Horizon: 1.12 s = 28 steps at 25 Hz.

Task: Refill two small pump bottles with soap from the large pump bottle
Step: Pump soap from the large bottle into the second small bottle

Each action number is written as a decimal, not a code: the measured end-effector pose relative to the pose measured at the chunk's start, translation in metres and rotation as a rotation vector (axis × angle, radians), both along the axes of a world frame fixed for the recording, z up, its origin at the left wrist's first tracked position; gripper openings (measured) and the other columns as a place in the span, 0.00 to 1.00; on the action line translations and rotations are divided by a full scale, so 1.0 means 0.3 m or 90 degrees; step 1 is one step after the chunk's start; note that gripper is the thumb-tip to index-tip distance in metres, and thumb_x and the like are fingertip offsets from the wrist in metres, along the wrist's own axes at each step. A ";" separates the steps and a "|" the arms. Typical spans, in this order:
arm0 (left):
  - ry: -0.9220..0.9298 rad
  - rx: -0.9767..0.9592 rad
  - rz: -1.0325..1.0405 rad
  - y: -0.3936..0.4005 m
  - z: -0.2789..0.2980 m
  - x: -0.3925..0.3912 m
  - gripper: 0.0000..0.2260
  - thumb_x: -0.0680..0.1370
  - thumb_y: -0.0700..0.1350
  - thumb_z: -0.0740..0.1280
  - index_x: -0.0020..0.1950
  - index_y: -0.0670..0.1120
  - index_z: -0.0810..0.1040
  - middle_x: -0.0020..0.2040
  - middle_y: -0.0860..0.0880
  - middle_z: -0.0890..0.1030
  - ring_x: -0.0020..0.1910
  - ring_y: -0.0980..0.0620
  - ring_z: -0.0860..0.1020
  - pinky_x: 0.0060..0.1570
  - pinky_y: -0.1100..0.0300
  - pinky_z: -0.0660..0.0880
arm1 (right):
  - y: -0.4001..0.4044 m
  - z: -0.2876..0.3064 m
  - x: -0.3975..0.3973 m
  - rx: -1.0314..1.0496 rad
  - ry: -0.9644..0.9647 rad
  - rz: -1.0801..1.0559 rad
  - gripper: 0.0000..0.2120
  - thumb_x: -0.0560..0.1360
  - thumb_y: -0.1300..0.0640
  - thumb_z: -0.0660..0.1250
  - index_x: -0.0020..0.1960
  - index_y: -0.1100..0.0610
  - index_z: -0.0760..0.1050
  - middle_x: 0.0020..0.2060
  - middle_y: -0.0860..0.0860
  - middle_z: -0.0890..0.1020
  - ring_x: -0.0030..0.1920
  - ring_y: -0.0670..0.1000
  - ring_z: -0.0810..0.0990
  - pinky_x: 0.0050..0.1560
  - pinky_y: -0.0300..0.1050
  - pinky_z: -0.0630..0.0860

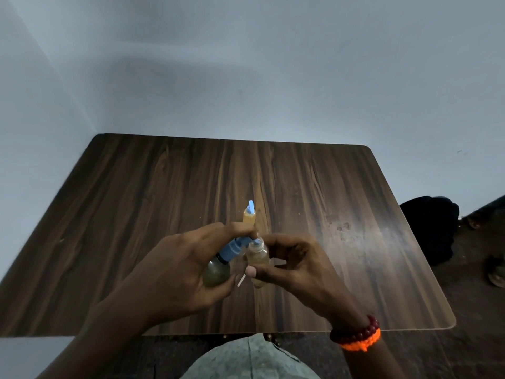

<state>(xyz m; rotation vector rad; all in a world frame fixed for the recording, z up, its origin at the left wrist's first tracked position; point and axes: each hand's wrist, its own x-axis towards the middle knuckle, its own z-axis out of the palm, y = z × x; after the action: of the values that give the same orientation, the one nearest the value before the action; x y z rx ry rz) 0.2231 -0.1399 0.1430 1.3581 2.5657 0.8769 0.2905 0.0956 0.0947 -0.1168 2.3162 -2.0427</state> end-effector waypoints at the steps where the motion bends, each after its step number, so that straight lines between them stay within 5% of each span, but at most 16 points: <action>1: -0.008 0.001 0.000 -0.001 0.001 0.000 0.30 0.74 0.62 0.68 0.75 0.68 0.61 0.56 0.59 0.83 0.43 0.61 0.83 0.42 0.60 0.84 | -0.001 -0.001 -0.001 -0.006 -0.001 -0.007 0.17 0.73 0.55 0.78 0.61 0.57 0.84 0.55 0.54 0.88 0.55 0.56 0.88 0.49 0.62 0.87; 5: -0.042 0.013 -0.013 -0.002 0.004 0.008 0.35 0.75 0.63 0.68 0.79 0.70 0.56 0.63 0.58 0.82 0.50 0.60 0.84 0.47 0.61 0.84 | 0.016 0.002 0.000 -0.001 -0.003 -0.020 0.17 0.73 0.54 0.78 0.60 0.56 0.84 0.54 0.53 0.88 0.55 0.55 0.88 0.50 0.63 0.87; 10: -0.005 0.010 0.001 0.004 0.004 0.013 0.27 0.75 0.61 0.68 0.73 0.67 0.64 0.53 0.59 0.82 0.42 0.60 0.82 0.41 0.59 0.83 | 0.010 0.001 0.000 0.019 0.004 0.000 0.18 0.73 0.54 0.78 0.61 0.57 0.84 0.55 0.54 0.88 0.55 0.56 0.88 0.49 0.63 0.87; 15: -0.027 0.023 -0.004 0.000 0.007 0.010 0.33 0.74 0.61 0.69 0.77 0.68 0.60 0.59 0.59 0.83 0.44 0.62 0.83 0.43 0.63 0.83 | 0.014 0.004 -0.001 -0.014 0.003 -0.012 0.16 0.73 0.55 0.78 0.60 0.51 0.84 0.55 0.53 0.88 0.56 0.55 0.88 0.52 0.58 0.87; 21: 0.024 0.043 0.014 0.007 0.002 0.006 0.25 0.75 0.60 0.69 0.71 0.64 0.67 0.53 0.59 0.83 0.40 0.62 0.81 0.38 0.61 0.82 | 0.007 0.002 -0.008 0.009 0.008 0.000 0.16 0.74 0.58 0.78 0.60 0.58 0.83 0.55 0.55 0.88 0.55 0.57 0.88 0.50 0.64 0.86; 28: -0.040 0.047 -0.014 0.003 -0.008 0.002 0.37 0.75 0.60 0.71 0.80 0.70 0.56 0.60 0.55 0.82 0.48 0.56 0.84 0.46 0.56 0.84 | 0.033 0.019 -0.010 -0.008 0.000 -0.018 0.15 0.73 0.58 0.78 0.60 0.56 0.84 0.54 0.56 0.88 0.55 0.57 0.88 0.51 0.66 0.85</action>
<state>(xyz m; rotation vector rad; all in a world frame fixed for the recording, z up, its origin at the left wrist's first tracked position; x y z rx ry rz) 0.2237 -0.1390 0.1405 1.3525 2.4908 1.0036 0.2876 0.1055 0.1005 -0.0846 2.3197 -2.0700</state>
